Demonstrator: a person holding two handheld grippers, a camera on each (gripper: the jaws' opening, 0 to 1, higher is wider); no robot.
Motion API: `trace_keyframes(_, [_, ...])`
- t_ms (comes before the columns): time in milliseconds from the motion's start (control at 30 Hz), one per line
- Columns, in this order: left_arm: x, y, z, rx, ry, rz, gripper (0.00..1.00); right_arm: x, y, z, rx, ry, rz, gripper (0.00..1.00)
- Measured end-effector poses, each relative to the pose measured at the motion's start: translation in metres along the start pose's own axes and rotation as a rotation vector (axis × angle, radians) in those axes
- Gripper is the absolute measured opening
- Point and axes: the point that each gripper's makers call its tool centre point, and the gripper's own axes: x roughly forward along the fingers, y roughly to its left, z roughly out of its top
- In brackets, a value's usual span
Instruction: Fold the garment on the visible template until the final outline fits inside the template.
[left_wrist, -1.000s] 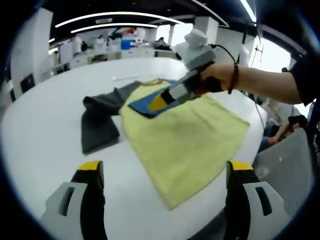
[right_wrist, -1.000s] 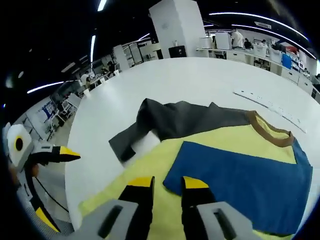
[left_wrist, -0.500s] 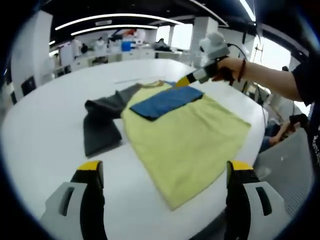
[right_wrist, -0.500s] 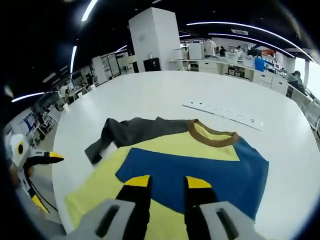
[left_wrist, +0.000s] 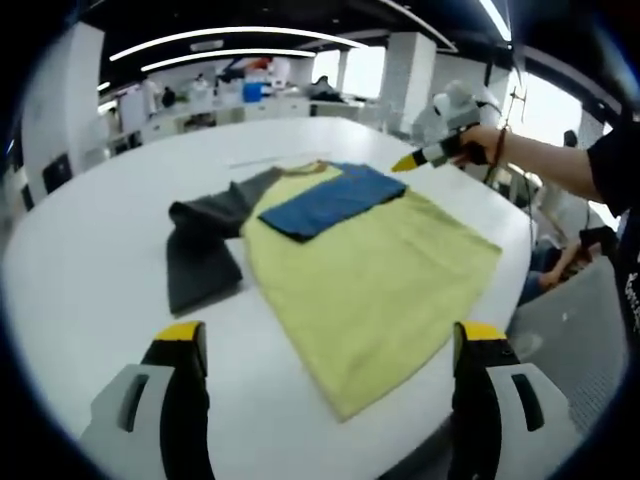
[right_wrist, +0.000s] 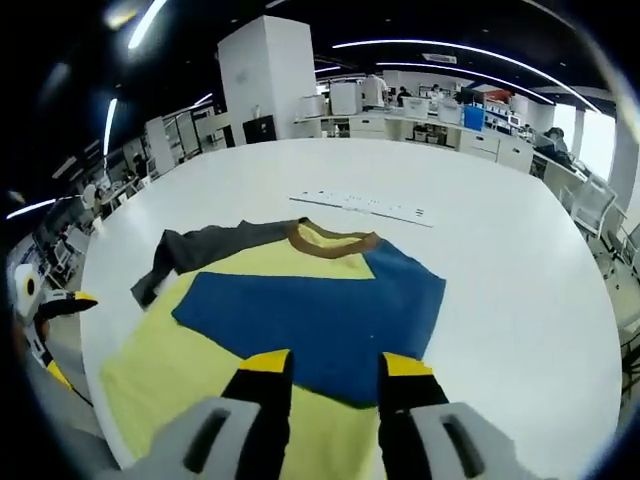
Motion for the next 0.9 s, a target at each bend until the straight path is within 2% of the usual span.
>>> trace_keyframes(200, [0.002, -0.004, 0.001, 0.009, 0.006, -0.008, 0.99, -0.008, -0.028, -0.014, 0.017, 0.017, -0.055, 0.29])
trace_keyframes(333, [0.003, -0.005, 0.002, 0.018, 0.011, -0.009, 0.98, -0.009, -0.038, -0.023, 0.025, 0.031, -0.075, 0.28])
trace_keyframes(500, [0.003, -0.006, 0.002, 0.017, 0.01, -0.007, 0.98, -0.006, -0.05, -0.042, 0.009, 0.08, -0.104, 0.26])
trace_keyframes(733, [0.004, -0.007, 0.001, 0.014, 0.018, -0.006, 0.98, -0.002, -0.04, -0.057, 0.008, 0.113, -0.089, 0.27])
trace_keyframes(900, [0.005, -0.006, 0.0, 0.011, 0.022, -0.002, 0.97, -0.002, -0.03, -0.056, 0.003, 0.109, -0.068, 0.27])
